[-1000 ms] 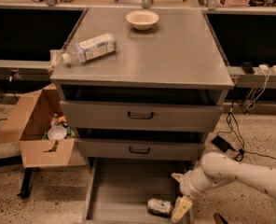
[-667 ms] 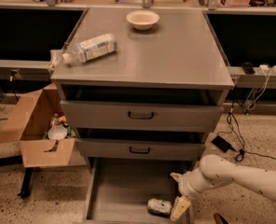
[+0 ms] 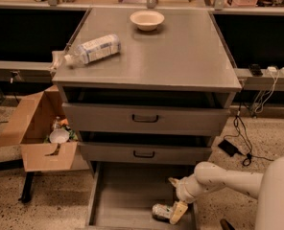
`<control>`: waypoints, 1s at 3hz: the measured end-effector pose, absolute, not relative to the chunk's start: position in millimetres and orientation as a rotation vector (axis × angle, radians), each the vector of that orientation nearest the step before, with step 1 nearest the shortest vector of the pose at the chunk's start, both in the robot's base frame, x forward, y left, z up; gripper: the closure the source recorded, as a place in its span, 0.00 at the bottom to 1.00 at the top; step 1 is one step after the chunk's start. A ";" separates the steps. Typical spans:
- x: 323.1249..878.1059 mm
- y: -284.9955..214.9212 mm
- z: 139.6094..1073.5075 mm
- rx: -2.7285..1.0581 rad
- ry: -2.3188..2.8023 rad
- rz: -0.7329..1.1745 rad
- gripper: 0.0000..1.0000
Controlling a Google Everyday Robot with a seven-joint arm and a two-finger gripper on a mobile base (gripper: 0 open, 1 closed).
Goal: Pick 7up can from bottom drawer and place on counter
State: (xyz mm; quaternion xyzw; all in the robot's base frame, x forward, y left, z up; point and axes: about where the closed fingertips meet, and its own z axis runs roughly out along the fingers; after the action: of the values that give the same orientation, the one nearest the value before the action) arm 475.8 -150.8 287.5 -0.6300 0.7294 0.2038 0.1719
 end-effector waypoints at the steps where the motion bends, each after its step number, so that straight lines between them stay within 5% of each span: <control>1: 487.0 -148.5 250.2 -1.804 2.054 0.607 0.00; 3: 502.8 -149.6 196.9 -1.768 2.047 0.673 0.00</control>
Offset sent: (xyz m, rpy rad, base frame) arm 0.0332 -0.0036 -0.1074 0.0498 0.0420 0.0126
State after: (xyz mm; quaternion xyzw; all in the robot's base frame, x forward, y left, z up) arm 502.8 -149.6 196.9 -0.6243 0.7229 0.2375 0.1764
